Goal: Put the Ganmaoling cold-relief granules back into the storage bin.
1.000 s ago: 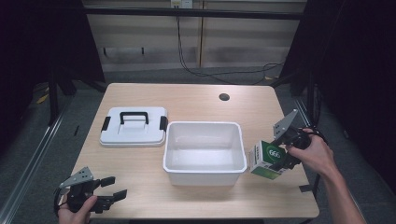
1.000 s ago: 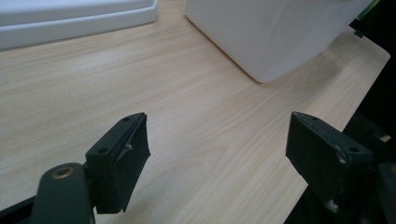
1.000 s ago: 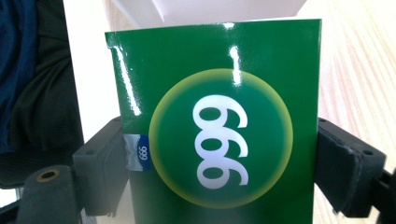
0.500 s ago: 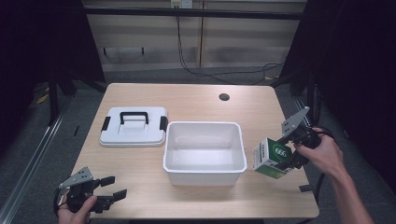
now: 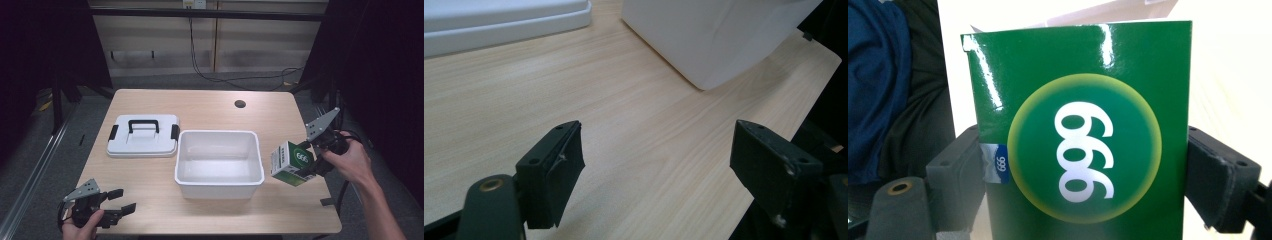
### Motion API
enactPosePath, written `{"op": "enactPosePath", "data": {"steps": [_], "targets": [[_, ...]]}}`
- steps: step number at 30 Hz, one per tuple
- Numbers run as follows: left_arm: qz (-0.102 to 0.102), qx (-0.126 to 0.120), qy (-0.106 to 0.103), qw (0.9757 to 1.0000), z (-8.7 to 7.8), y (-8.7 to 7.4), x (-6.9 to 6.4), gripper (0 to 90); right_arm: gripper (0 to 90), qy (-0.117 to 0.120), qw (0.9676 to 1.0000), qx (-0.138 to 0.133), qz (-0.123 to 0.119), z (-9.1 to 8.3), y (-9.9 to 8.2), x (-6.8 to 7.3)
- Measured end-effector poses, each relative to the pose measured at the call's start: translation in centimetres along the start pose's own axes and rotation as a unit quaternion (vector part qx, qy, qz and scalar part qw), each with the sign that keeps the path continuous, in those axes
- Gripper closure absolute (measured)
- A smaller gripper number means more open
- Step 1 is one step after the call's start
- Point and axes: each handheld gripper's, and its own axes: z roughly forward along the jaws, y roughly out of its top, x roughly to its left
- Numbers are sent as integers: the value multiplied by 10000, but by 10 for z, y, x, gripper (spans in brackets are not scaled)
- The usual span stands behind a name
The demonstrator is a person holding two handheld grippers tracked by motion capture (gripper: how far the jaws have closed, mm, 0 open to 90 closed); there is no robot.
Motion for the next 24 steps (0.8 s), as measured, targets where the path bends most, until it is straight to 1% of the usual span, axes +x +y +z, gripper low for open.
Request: {"op": "enactPosePath", "data": {"steps": [4, 6, 9, 11, 15, 19, 22, 24], "targets": [[1, 12, -15, 10000, 0, 0, 0, 213, 149, -25, 10000, -20, -22, -6, 5, 1], [5, 20, -10, 10000, 1, 0, 0, 213, 149, -45, 10000, 18, -45, -8, 7, 1], [0, 12, -3, 10000, 0, 0, 0, 213, 149, -85, 9999, -105, -37, -14, 9, 1], [3, 18, -11, 10000, 1, 0, 0, 213, 149, -146, 9998, -116, -35, -18, 11, 1], [7, 15, -7, 10000, 1, 0, 0, 213, 149, -191, 9997, -128, -44, -24, 16, 2], [-3, 16, -7, 10000, 1, 0, 0, 213, 149, -246, 9995, -192, -63, -26, 22, 2], [-7, 4, 1, 10000, 1, 0, 1, 213, 149, -226, 9995, -199, -106, -26, 28, 2], [-9, 1, -2, 10000, 1, 0, 1, 213, 149, -265, 9993, -207, -161, -25, 33, 2]]}}
